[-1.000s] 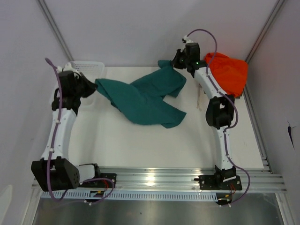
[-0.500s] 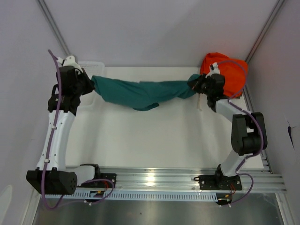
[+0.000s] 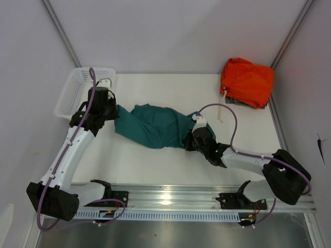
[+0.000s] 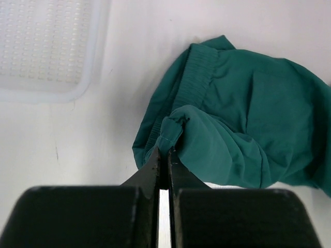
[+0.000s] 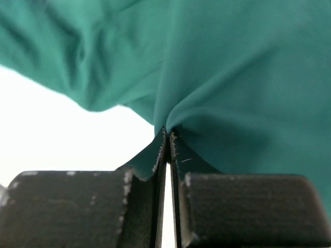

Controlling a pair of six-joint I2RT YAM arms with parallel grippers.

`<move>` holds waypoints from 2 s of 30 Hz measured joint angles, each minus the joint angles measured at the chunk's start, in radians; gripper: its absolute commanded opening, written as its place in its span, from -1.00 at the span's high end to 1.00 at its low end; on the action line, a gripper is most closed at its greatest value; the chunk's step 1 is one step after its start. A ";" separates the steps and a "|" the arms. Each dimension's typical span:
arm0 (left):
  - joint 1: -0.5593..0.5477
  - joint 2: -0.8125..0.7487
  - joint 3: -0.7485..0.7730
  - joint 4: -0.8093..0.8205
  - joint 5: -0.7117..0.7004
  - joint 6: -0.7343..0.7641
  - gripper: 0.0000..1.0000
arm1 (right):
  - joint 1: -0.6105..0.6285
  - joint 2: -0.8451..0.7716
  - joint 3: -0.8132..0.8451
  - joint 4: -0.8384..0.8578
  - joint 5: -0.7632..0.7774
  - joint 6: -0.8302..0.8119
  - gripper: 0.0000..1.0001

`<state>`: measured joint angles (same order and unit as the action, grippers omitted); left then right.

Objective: Fold and stack the shorts
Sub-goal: Flatten the shorts out

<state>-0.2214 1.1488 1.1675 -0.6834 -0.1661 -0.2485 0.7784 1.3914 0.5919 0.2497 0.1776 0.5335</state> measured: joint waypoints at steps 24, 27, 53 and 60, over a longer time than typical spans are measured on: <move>-0.001 -0.077 0.039 -0.151 -0.283 -0.035 -0.98 | -0.119 -0.404 0.032 -0.282 -0.074 -0.041 -0.34; -0.001 -0.087 0.075 -0.144 -0.301 -0.039 -0.98 | -0.219 -0.343 0.098 -0.274 -0.145 -0.057 -0.39; 0.049 0.543 0.074 0.222 0.255 -0.366 -0.79 | -0.340 0.127 0.359 -0.222 -0.458 -0.142 -0.43; 0.053 0.673 0.074 0.292 0.277 -0.471 -0.51 | -0.350 0.081 0.332 -0.209 -0.467 -0.142 -0.43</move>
<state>-0.1688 1.8214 1.2419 -0.3916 0.1112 -0.7197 0.4286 1.4727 0.9241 0.0406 -0.2890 0.3920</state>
